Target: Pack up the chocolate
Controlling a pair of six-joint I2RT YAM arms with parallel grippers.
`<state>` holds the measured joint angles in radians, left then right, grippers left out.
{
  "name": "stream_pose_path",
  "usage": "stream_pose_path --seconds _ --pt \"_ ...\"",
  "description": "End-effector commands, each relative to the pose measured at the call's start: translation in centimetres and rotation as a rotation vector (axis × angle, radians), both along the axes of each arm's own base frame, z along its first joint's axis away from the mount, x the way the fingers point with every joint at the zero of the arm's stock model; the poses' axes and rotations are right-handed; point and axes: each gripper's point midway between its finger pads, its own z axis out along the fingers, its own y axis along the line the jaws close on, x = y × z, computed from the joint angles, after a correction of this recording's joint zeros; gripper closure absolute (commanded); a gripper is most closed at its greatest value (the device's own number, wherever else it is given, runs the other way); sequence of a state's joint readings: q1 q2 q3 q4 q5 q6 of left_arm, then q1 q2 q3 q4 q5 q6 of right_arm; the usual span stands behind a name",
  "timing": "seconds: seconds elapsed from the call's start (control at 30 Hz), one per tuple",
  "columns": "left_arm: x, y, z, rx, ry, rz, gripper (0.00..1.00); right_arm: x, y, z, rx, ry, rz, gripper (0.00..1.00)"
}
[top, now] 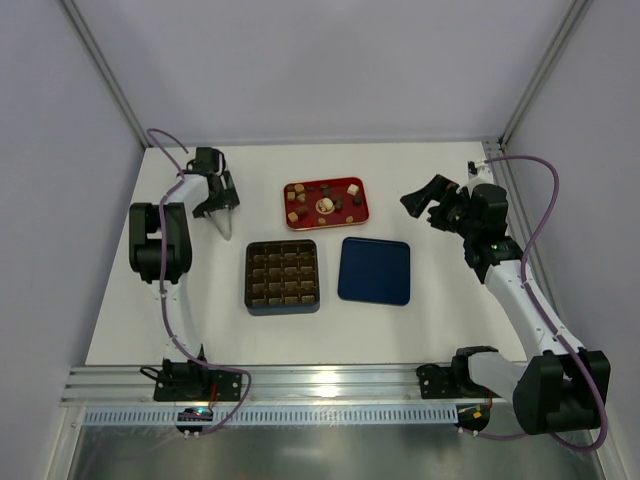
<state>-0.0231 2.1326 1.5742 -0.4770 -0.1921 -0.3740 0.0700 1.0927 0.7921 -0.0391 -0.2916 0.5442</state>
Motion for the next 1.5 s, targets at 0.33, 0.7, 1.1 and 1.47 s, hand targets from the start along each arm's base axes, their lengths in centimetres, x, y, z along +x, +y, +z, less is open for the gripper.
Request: stream_pose_path --seconds 0.33,0.7,1.1,1.47 --pt "-0.6 -0.6 -0.7 -0.055 0.045 0.034 0.35 0.2 0.6 1.9 0.012 -0.059 0.023 0.00" --pt "-1.7 0.2 5.7 -0.007 -0.022 0.064 0.42 0.4 0.7 1.8 0.013 -0.052 0.023 0.00" --pt "-5.2 -2.4 11.5 0.025 -0.033 0.022 0.43 0.3 1.1 1.9 0.019 -0.051 0.035 0.00" --pt "-7.4 -6.6 16.7 0.009 -0.074 -0.095 0.47 0.2 1.5 1.9 0.021 -0.051 0.045 0.00"
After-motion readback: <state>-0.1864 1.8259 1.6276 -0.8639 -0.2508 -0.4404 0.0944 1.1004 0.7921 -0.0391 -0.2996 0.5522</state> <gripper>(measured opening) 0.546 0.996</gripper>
